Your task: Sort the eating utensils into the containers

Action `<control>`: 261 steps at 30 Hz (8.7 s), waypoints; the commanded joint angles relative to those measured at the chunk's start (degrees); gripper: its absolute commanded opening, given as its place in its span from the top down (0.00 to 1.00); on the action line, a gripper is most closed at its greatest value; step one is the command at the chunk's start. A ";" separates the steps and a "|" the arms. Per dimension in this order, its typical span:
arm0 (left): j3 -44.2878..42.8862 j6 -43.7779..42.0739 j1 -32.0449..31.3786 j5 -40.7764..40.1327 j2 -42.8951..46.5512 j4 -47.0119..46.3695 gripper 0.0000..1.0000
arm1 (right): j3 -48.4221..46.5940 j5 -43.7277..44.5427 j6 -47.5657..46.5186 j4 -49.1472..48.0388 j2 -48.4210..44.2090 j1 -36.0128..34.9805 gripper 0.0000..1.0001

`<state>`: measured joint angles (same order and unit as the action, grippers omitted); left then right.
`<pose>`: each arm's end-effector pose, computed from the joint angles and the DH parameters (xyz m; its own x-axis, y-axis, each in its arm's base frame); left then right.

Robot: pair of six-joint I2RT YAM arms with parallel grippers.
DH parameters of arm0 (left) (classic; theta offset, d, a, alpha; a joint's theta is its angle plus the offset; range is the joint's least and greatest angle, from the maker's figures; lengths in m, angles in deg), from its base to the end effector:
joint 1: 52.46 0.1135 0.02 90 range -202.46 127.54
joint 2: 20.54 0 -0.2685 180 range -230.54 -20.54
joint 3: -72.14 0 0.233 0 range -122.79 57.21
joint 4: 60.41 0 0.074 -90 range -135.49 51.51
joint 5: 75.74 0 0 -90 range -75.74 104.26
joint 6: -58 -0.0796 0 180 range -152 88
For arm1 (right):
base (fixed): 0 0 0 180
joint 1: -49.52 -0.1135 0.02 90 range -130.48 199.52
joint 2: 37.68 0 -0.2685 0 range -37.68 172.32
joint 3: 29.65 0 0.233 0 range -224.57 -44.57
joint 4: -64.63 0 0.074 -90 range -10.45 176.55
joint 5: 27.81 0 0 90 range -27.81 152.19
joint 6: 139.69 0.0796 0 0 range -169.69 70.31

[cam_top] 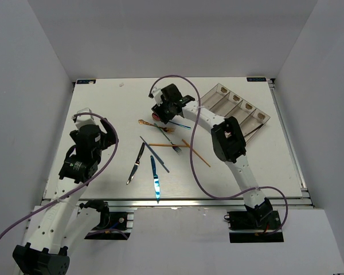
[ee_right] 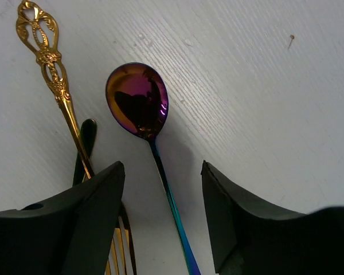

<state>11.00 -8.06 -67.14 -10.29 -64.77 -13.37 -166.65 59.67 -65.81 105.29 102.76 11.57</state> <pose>0.1798 -0.0129 0.2951 -0.3963 -0.2777 -0.8751 -0.3041 0.9391 -0.1603 0.4472 0.3532 0.1637 -0.3497 -0.6245 -0.6984 -0.7665 0.6193 -0.1700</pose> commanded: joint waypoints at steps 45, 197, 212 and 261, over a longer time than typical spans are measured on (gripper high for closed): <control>0.07 -0.48 0.17 -0.49 -0.16 -0.48 0.02 | 14.86 -1.09 3.11 -7.72 -18.01 2.09 1.00; 0.16 -0.57 0.17 0.21 -0.60 -0.39 0.02 | 10.81 -7.76 -5.68 -6.22 -5.88 -3.71 0.67; 0.25 -0.57 0.17 0.12 -0.68 -0.48 0.02 | 10.81 -6.09 -6.12 -6.84 -3.77 -3.44 0.68; 0.25 -0.57 0.17 0.21 -1.12 -0.39 0.02 | 22.67 -10.40 -0.58 -15.89 -14.49 -0.19 1.00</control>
<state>11.00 -8.21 -67.14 -10.53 -65.99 -13.37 -144.84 49.16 -67.97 93.51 92.71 10.96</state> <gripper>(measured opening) 0.981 0.008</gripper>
